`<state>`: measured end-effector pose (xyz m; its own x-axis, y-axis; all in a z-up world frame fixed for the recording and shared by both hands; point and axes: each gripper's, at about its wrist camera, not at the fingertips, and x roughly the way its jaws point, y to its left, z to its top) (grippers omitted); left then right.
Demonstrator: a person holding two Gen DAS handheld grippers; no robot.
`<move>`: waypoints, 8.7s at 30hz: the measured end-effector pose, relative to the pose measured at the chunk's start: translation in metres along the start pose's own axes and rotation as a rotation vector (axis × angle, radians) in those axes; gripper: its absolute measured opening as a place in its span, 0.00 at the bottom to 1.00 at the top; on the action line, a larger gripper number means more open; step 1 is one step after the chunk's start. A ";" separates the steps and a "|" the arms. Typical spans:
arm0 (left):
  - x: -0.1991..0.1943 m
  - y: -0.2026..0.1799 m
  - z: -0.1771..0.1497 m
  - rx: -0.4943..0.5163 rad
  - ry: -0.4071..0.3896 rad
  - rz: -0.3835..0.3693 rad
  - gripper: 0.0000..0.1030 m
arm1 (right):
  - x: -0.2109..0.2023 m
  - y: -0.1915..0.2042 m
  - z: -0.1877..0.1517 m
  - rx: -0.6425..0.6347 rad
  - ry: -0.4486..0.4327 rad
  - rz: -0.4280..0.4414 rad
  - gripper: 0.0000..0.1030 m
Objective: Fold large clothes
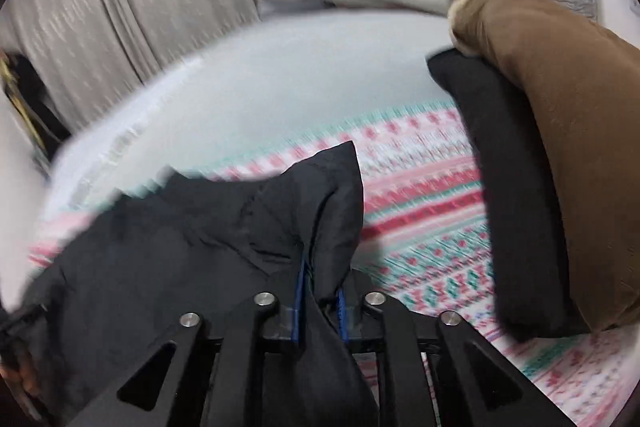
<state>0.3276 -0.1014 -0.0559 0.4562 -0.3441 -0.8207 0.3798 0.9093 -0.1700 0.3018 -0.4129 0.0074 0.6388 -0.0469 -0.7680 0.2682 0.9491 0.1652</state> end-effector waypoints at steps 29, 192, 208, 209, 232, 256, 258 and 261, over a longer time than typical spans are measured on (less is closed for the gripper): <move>-0.132 0.060 -0.087 -0.125 -0.104 -0.005 0.90 | -0.094 0.068 -0.076 -0.159 -0.059 -0.091 0.71; -0.192 0.177 -0.312 -0.251 0.095 -0.289 0.86 | -0.217 -0.076 -0.311 -0.013 0.261 0.195 0.75; -0.198 0.140 -0.318 -0.169 0.113 -0.330 0.85 | -0.201 -0.063 -0.320 0.022 0.297 0.199 0.75; -0.198 0.138 -0.319 -0.165 0.113 -0.332 0.85 | -0.201 -0.062 -0.320 0.022 0.296 0.198 0.75; -0.229 0.129 -0.328 -0.373 -0.014 -0.477 0.16 | -0.236 -0.057 -0.339 0.122 0.218 0.319 0.11; -0.419 0.111 -0.314 -0.165 -0.417 -0.653 0.13 | -0.445 -0.002 -0.300 0.034 -0.264 0.397 0.09; -0.414 0.114 -0.310 -0.178 -0.419 -0.605 0.14 | -0.445 -0.004 -0.296 0.039 -0.269 0.380 0.09; -0.389 0.130 -0.296 -0.241 -0.389 -0.568 0.14 | -0.425 -0.008 -0.286 0.072 -0.241 0.346 0.09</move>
<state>-0.0389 0.2201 0.0793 0.5109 -0.7961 -0.3244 0.4762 0.5763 -0.6642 -0.1778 -0.3116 0.1553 0.8477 0.1908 -0.4950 0.0529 0.8980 0.4368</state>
